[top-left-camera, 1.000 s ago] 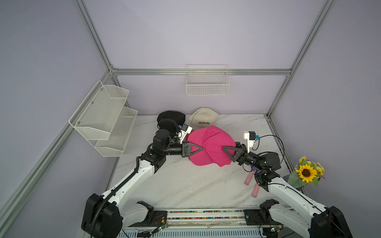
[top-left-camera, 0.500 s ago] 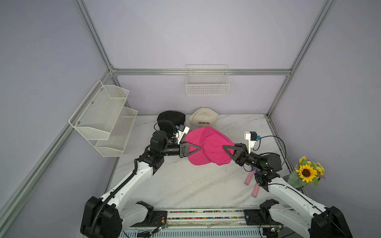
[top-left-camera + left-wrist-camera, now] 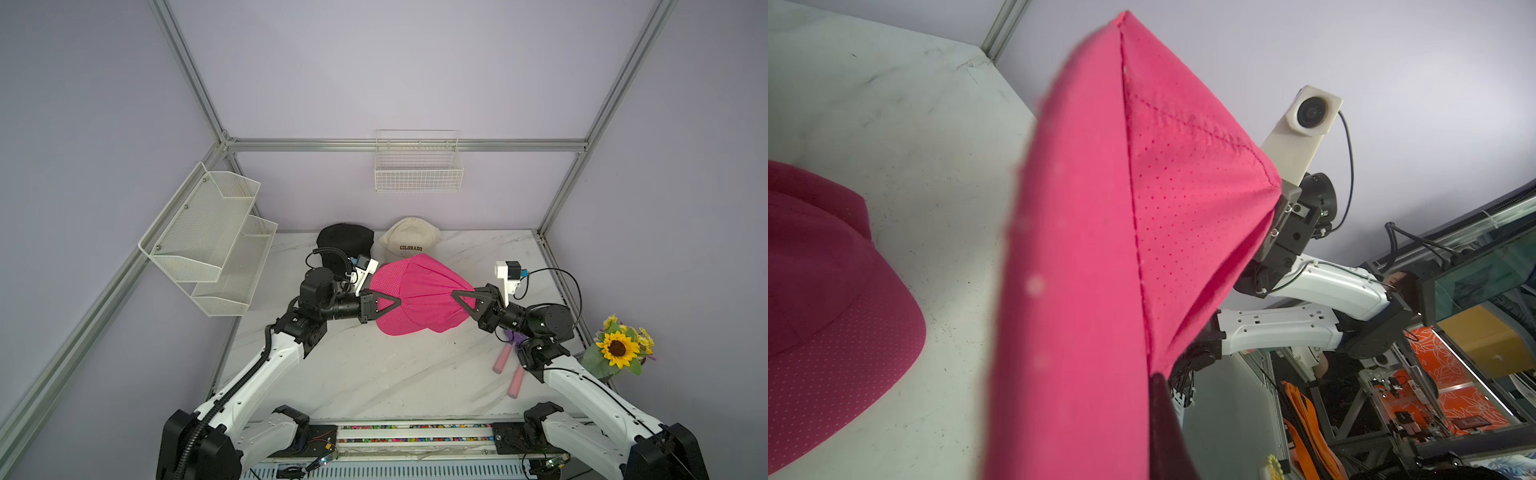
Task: Stack the baseball caps by color
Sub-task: Pick up the baseball cap from the center of the board.
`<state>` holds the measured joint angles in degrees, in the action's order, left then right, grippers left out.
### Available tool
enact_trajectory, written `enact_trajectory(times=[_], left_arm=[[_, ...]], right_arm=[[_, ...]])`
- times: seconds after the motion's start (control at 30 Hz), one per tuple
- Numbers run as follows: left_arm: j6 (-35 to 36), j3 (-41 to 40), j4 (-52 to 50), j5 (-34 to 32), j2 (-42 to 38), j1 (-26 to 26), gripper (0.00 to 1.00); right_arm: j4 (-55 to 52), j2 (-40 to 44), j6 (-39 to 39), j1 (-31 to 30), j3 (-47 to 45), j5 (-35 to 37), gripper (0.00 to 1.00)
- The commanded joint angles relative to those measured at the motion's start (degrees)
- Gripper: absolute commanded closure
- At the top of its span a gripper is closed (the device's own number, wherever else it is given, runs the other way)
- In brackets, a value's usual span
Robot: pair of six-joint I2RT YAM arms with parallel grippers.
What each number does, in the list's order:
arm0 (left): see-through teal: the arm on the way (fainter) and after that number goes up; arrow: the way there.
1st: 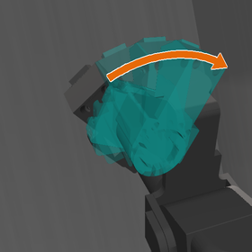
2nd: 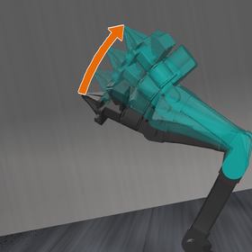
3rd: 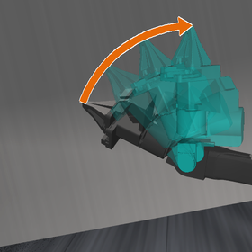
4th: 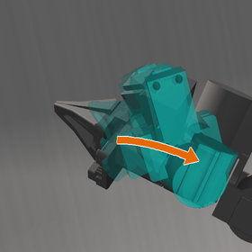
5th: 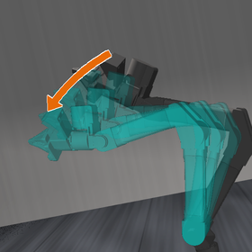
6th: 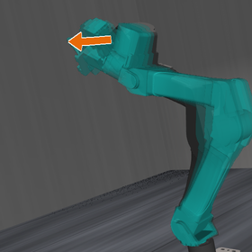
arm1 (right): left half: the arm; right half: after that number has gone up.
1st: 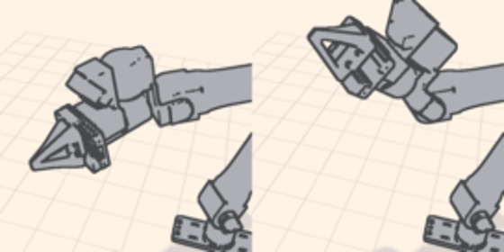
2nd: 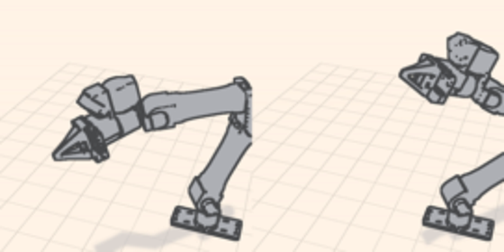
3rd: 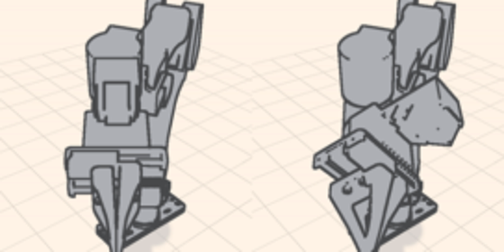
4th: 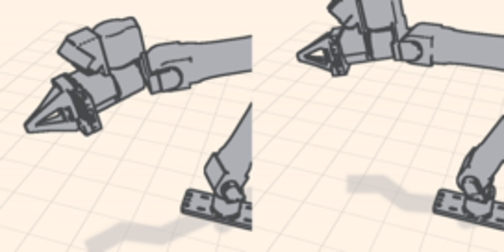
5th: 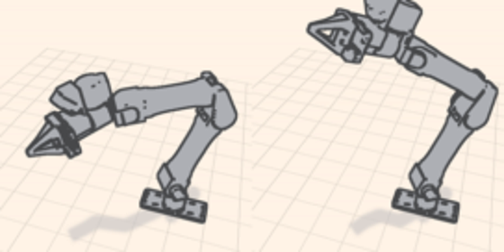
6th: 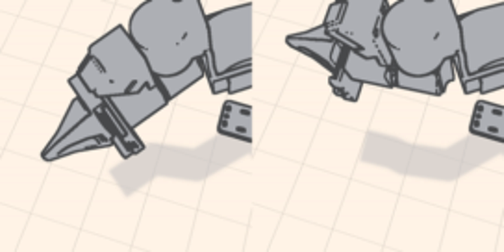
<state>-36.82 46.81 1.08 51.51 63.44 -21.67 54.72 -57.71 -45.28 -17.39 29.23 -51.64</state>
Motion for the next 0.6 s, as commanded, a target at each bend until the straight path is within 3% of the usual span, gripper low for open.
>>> enact_trajectory(times=[0.0,0.13,0.57], left_arm=[[-0.9,-2.4,-4.0,-15.5,1.3,3.4,1.0],[-6.2,-5.0,5.1,-13.5,2.4,3.4,1.0],[-7.5,-4.4,3.9,-18.7,3.9,1.8,1.0]], right_arm=[[5.3,-1.9,-0.1,1.6,4.6,-0.5,1.0],[1.0,-4.5,1.1,1.6,6.0,3.9,1.0],[-10.6,-8.8,12.9,1.5,13.9,7.0,1.0]])
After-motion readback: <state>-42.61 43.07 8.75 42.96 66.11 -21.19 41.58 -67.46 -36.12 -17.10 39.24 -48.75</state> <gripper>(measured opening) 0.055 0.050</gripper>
